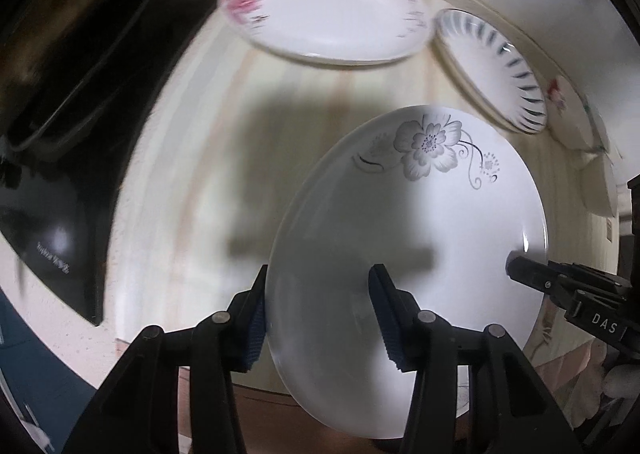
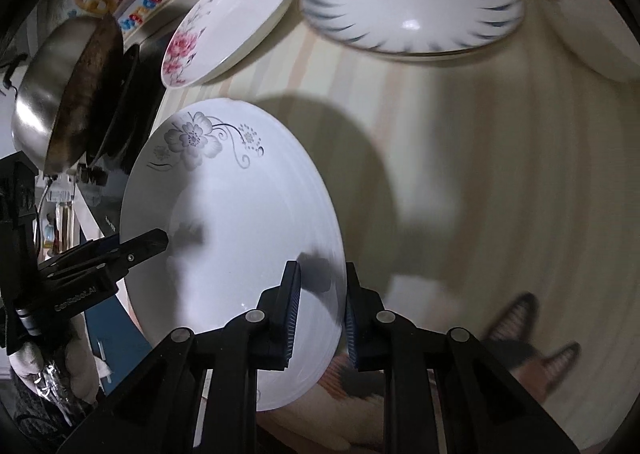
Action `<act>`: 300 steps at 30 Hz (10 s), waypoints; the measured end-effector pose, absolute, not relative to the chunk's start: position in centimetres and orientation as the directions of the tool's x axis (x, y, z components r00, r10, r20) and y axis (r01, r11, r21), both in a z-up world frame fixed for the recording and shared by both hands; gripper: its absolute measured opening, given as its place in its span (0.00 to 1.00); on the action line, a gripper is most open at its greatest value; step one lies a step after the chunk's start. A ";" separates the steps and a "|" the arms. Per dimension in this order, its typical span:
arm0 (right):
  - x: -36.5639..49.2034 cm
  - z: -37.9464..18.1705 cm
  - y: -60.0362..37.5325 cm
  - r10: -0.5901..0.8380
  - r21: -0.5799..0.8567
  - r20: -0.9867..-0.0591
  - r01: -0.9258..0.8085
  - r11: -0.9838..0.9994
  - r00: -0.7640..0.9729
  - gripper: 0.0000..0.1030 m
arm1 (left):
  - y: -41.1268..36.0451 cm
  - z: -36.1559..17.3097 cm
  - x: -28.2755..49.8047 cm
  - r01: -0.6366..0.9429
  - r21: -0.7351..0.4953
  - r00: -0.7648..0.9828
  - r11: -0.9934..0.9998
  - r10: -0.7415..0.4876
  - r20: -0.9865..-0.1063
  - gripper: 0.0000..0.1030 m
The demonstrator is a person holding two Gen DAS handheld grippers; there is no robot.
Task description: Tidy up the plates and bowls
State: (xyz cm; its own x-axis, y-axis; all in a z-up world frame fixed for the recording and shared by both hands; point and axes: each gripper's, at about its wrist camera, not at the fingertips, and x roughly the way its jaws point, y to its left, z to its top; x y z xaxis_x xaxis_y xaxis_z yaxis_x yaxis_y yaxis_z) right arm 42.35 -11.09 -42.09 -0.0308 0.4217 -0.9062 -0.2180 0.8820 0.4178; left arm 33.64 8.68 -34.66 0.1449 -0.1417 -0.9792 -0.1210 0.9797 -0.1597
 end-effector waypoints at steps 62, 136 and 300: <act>64.4 -36.0 -1.3 0.460 0.334 -0.876 -0.505 0.796 0.145 0.51 | 16.0 -35.8 48.1 -0.486 -0.156 0.241 0.860 -0.040 -0.970 0.44; 35.4 -37.0 -24.6 0.360 0.352 -0.898 -0.078 0.933 0.251 0.16 | -1.6 -32.2 33.5 0.119 -0.107 0.189 0.987 -0.128 -0.974 0.29; 38.3 -41.3 -24.4 0.395 0.395 -0.917 -0.010 0.918 0.045 0.16 | -3.8 -36.1 36.2 0.090 -0.129 0.023 0.988 -0.131 -0.991 0.25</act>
